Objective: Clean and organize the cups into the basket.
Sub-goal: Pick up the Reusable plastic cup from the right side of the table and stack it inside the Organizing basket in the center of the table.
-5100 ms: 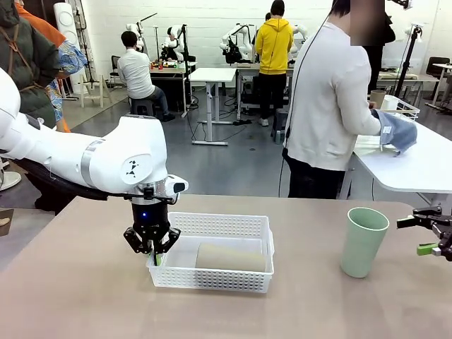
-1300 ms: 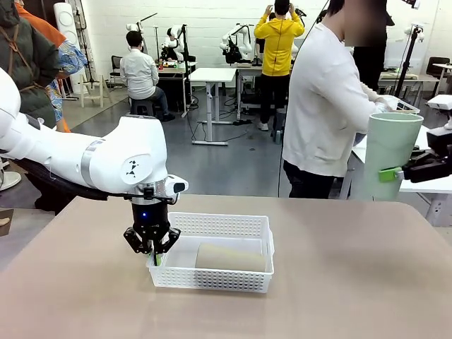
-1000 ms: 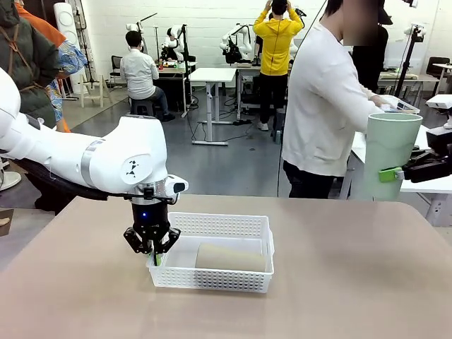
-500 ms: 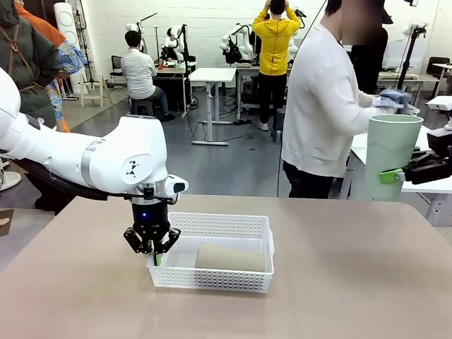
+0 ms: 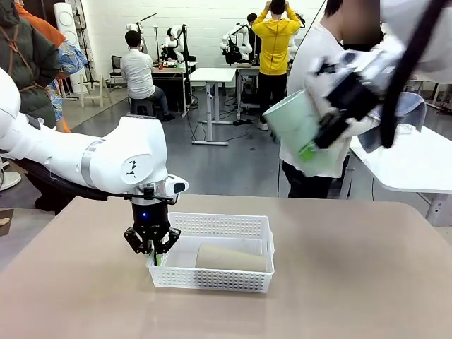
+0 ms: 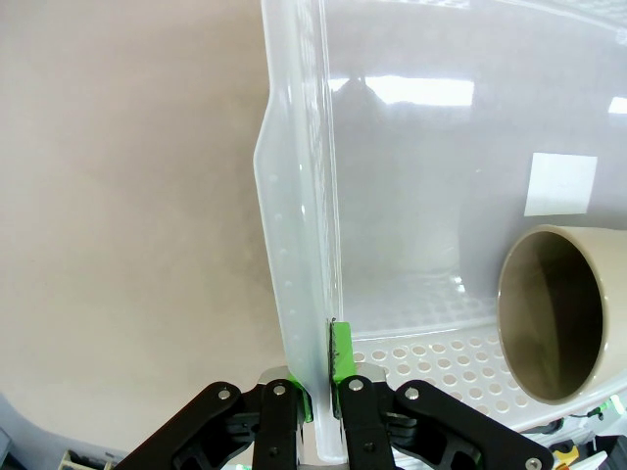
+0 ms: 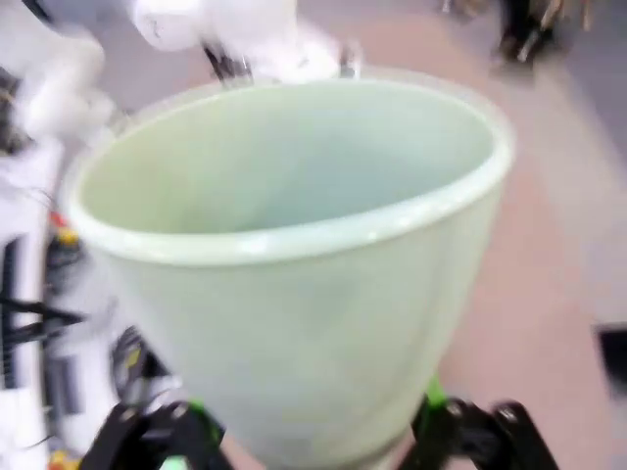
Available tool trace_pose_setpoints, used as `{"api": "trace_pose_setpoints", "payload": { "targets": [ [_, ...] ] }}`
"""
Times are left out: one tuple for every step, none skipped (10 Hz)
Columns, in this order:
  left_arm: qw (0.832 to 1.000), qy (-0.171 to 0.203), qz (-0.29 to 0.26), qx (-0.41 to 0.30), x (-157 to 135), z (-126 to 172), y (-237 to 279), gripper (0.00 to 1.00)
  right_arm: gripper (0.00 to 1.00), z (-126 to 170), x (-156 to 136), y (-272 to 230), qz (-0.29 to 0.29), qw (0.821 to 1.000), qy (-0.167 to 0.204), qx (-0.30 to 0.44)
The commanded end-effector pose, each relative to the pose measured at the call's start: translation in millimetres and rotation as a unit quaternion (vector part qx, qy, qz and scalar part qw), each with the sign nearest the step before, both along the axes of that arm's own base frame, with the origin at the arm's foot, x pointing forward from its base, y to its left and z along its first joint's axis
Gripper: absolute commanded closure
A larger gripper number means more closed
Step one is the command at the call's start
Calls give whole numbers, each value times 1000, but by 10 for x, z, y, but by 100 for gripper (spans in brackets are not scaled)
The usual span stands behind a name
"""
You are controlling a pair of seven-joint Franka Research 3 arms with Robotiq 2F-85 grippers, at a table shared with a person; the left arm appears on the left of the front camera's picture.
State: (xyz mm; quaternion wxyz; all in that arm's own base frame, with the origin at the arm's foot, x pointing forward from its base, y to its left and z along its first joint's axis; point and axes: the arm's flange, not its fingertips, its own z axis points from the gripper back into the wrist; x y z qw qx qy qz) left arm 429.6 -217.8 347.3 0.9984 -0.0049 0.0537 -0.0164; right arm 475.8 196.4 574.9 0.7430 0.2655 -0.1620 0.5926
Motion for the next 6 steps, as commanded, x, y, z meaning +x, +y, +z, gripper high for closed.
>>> {"api": "trace_pose_setpoints", "payload": {
  "targets": [
    [1000,-3,0,0,0,15,-3,100,19,-217,571,412,40,990,87,-106],
    [1000,-3,0,0,0,15,-3,100,19,-335,665,681,57,984,105,-129],
    [1000,-3,0,0,0,15,-3,100,19,-501,770,937,74,978,119,-154],
    [1000,-3,0,0,0,15,-3,100,19,-673,883,1110,85,973,126,-171],
    [1000,-3,0,0,0,15,-3,100,19,-840,996,1248,101,969,141,-175],
    [1000,-3,0,0,0,15,-3,100,19,-983,1092,1353,113,967,145,-176]
  ]
}}
